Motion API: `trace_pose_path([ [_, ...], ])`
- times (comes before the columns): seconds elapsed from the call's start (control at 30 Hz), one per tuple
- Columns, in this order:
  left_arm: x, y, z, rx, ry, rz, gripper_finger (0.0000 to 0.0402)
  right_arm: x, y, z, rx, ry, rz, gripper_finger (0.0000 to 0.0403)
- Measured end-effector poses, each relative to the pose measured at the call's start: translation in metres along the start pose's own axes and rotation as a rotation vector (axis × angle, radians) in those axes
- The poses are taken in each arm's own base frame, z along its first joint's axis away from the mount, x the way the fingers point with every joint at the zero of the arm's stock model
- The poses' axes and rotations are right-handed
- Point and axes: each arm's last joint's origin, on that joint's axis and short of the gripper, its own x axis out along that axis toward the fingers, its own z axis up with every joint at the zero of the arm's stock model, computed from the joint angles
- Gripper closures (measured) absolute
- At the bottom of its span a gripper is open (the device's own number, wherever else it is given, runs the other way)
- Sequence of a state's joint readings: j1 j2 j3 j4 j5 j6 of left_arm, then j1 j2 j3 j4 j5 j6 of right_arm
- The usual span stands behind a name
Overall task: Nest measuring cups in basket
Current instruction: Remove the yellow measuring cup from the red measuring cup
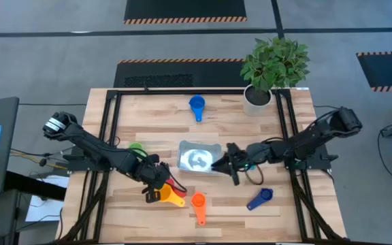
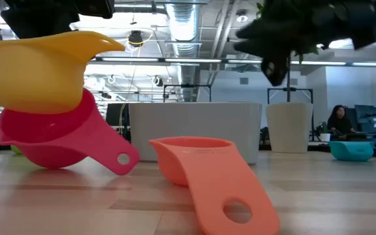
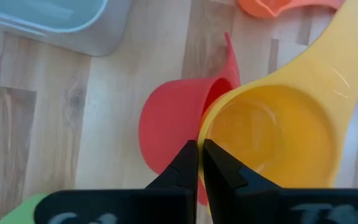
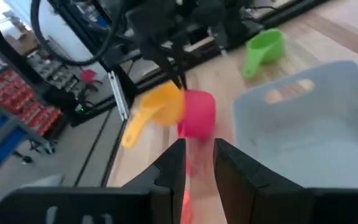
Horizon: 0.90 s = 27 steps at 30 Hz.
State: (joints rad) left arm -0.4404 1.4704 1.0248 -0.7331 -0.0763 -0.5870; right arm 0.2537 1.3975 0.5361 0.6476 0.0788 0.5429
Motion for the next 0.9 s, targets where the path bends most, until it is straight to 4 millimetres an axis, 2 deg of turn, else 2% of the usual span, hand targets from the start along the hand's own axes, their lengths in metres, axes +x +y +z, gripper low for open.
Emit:
trace_pose_path([
  [0.07,0.000,0.000,0.000,0.001,-0.003,0.006,0.0401,0.011,0.007,0.003,-0.020,0.024,0.018,0.0289],
  [0.17,0.000,0.001,0.001,0.001,-0.026,0.038,0.0401,0.039,0.019,0.012,-0.023,0.048,0.088,0.0270],
  [0.3,0.000,0.003,0.002,-0.035,-0.082,0.115,0.0401,0.074,0.021,0.012,0.007,0.176,0.167,0.0226],
  [0.4,-0.001,0.004,0.003,-0.061,-0.109,0.148,0.0401,0.093,0.020,0.014,0.051,0.240,0.216,0.0193],
  [0.5,-0.001,0.003,0.003,-0.053,-0.120,0.146,0.0401,0.107,0.016,0.007,0.076,0.300,0.199,0.0172],
  [0.67,-0.001,0.001,0.005,-0.043,-0.139,0.134,0.0401,0.122,0.014,0.000,0.080,0.343,0.207,0.0178],
  [0.9,-0.001,0.000,0.007,-0.031,-0.169,0.131,0.0401,0.122,0.014,-0.002,0.062,0.363,0.205,0.0232],
])
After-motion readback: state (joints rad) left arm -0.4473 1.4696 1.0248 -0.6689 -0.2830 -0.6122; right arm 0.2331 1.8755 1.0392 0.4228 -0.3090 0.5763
